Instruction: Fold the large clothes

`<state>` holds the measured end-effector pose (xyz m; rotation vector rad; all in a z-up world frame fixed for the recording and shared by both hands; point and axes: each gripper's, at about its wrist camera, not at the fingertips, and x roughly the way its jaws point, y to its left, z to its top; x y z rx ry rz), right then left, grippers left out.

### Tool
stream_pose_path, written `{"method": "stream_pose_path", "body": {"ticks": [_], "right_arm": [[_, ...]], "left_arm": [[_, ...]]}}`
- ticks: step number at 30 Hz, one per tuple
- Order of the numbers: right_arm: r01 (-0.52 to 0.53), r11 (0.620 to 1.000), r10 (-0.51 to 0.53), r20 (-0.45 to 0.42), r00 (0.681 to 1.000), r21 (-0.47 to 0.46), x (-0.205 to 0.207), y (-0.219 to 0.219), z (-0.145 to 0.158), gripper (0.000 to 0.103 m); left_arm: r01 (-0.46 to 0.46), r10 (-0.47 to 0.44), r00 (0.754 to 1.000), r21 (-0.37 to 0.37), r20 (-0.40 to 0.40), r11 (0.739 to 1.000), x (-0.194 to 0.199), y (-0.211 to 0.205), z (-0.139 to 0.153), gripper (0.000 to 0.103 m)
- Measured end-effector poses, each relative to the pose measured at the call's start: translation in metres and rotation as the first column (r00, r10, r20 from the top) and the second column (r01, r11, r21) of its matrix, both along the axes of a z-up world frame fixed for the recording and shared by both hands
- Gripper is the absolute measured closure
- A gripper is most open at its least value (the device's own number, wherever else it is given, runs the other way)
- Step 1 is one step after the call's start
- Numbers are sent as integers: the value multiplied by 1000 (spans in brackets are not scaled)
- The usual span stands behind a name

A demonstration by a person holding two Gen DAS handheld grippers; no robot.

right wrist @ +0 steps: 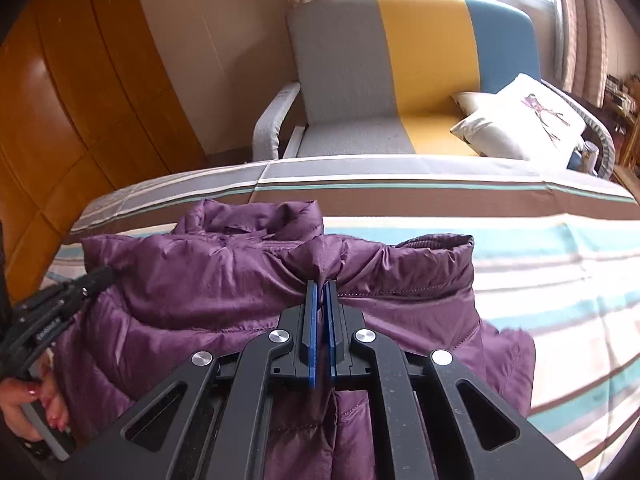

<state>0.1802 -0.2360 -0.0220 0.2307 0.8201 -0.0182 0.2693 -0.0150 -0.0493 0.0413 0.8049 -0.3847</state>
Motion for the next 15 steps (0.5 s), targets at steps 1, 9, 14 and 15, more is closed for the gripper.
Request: {"method": "stream_pose_path", "body": {"ticks": [1,9,14,15], "right_arm": [[1,1000,-1,-7,1000,-2,5,0,-3,99],[1,1000,-3,-57,998,-23,32,-1,-48,99],[24,1000,-23,-40,999,16,34,-10,-70,99],[26,999,-25,-32,999,22,34,-10,-73,99]], "left_arm": [[0,0,1000,11,-7,1000,5,-2,-2,102],[15,-12,998,43,-68,999,34,-4,-46,102],[-10,4,997,-80,-72,997,36,11,-68,101],[-15,9,998,-95,-69,995,36,12,-72,101]]}}
